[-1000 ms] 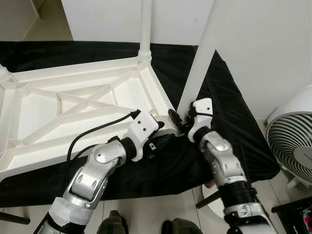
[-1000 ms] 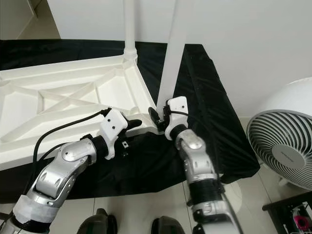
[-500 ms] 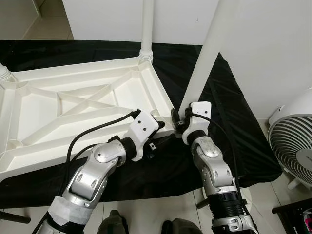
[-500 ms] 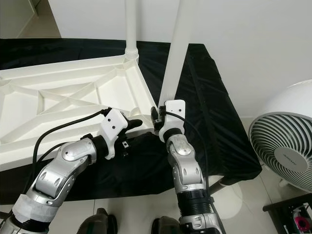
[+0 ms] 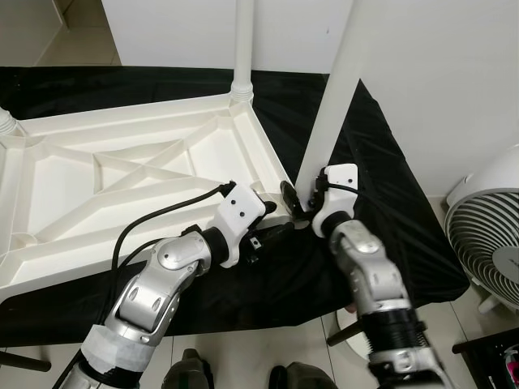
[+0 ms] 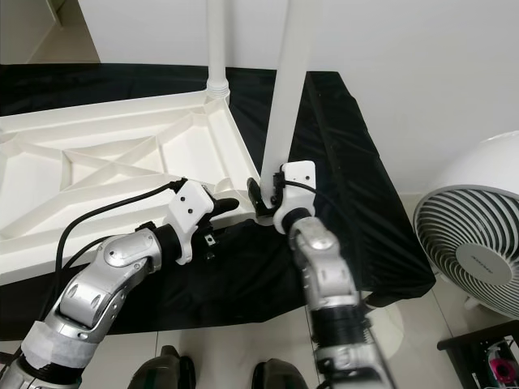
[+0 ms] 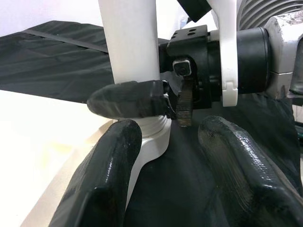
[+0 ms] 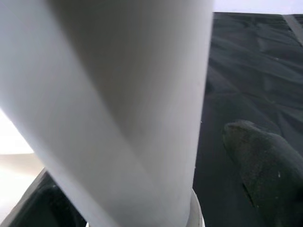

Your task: Building children table

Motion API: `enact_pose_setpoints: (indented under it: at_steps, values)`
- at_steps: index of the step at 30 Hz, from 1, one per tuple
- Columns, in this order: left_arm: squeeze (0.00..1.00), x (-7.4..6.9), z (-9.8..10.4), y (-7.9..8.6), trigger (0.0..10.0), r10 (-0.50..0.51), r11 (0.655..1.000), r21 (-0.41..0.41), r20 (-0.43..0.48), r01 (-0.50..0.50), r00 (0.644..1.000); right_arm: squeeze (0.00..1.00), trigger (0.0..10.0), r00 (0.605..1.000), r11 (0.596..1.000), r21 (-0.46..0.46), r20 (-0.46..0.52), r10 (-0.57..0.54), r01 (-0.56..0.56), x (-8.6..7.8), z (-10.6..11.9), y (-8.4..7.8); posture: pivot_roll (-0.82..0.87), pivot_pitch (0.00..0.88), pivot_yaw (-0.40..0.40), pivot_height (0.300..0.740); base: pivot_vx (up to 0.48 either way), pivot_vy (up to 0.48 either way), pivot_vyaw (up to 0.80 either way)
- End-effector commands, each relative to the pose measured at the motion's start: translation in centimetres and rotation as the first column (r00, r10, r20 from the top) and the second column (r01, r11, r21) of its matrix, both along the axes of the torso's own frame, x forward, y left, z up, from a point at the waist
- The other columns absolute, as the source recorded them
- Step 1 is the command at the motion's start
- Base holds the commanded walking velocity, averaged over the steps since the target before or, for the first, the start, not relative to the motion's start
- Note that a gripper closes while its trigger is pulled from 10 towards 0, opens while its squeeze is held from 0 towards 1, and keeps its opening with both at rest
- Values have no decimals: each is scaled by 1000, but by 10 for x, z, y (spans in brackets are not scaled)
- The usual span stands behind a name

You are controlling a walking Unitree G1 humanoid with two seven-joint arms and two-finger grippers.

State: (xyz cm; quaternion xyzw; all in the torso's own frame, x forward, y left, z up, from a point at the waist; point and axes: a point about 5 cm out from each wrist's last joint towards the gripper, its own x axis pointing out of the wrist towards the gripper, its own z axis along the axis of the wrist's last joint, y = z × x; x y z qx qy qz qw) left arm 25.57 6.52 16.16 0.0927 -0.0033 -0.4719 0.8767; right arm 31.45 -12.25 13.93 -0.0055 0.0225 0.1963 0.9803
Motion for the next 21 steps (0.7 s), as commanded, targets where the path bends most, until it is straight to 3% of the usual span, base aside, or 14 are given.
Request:
enact_pose_setpoints:
  at_steps: [1,7,20,21]
  values:
    - [0,-2,0,-2,10000,-36,999,3,-2,36,999,0,10000,999,998,-31,2,54,-54,3,-2,-1,-11,29,-36,740,0,0,0]
    - [0,-2,0,-2,10000,-48,999,10,0,48,999,0,10000,957,950,-139,37,287,-280,10,2,-5,-3,25,-32,740,0,0,0]
    - [0,-3,1,-1,10000,-58,998,20,1,58,998,0,9882,896,886,-157,4,443,-437,19,-3,-4,7,23,-30,740,0,0,0]
    - [0,-3,1,-1,10000,-60,998,19,1,60,998,0,0,889,879,-150,4,458,-452,21,-4,-5,11,22,-32,740,0,0,0]
